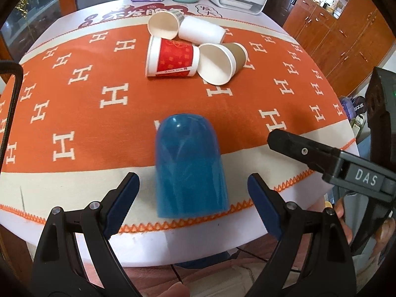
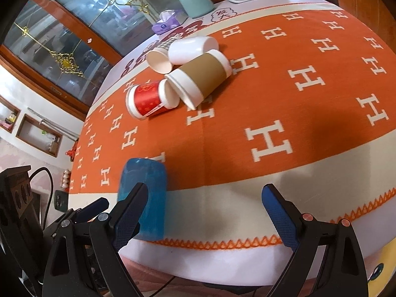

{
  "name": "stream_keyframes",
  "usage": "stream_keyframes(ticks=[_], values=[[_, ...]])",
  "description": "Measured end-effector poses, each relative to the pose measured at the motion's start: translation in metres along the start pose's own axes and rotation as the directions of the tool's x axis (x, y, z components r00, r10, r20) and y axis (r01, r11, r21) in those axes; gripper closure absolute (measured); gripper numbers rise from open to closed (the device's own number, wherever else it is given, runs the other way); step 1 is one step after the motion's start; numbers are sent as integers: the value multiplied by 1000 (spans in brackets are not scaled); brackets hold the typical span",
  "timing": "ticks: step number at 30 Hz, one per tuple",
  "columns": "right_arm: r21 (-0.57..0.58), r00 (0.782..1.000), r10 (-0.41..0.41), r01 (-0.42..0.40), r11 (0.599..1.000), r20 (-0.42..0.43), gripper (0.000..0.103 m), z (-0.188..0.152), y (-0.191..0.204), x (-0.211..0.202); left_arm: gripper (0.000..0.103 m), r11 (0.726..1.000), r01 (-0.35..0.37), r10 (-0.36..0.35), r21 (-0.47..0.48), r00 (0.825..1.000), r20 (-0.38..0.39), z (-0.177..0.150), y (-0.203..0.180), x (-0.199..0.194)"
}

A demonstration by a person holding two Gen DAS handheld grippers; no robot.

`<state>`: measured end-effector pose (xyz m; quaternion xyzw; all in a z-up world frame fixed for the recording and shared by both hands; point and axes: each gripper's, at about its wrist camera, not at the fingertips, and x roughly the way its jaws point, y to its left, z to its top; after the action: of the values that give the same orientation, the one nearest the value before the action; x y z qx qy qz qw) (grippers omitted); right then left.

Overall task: Flip cup upside down
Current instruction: 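Grasp the blue cup with the right tool while the left tool releases it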

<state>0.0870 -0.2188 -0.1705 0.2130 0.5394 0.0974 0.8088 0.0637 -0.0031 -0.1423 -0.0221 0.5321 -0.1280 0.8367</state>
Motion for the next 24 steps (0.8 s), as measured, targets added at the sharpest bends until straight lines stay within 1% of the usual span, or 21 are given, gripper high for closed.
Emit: stream_keyframes(ticks=[7,10,13,15,17,19,22,24], values=[[-26,999,30,-30,999,-26,8,-6,13,0,15,1000,5,-4,-27,999,35,-6,24,-24],[-28,998,36,-37,999,-43,8,-8,17,3,15,1000,9,-8,-29,999,45,-8,35,-27],[-30,996,57,-60,998,-74,8,-7,21,11,17,998,0,2,-58,999,44,-7,47,-24],[-31,991,78,-82,996,-105,8,-6,24,18,27,996,5,-2,-90,999,34,-7,58,-21],[-29,985,103,-108,994,-137,8,-3,28,27,35,993,8,-6,-120,1000,16,-5,69,-16],[-22,977,129,-135,991,-171,8,0,33,36,36,990,-7,7,-144,1000,2,-5,77,-12],[-17,966,153,-160,987,-209,8,7,40,50,38,984,-29,30,-175,1000,3,-5,88,-7],[-11,958,167,-174,985,-233,8,11,43,60,46,982,-38,39,-187,999,1,-5,94,-5]])
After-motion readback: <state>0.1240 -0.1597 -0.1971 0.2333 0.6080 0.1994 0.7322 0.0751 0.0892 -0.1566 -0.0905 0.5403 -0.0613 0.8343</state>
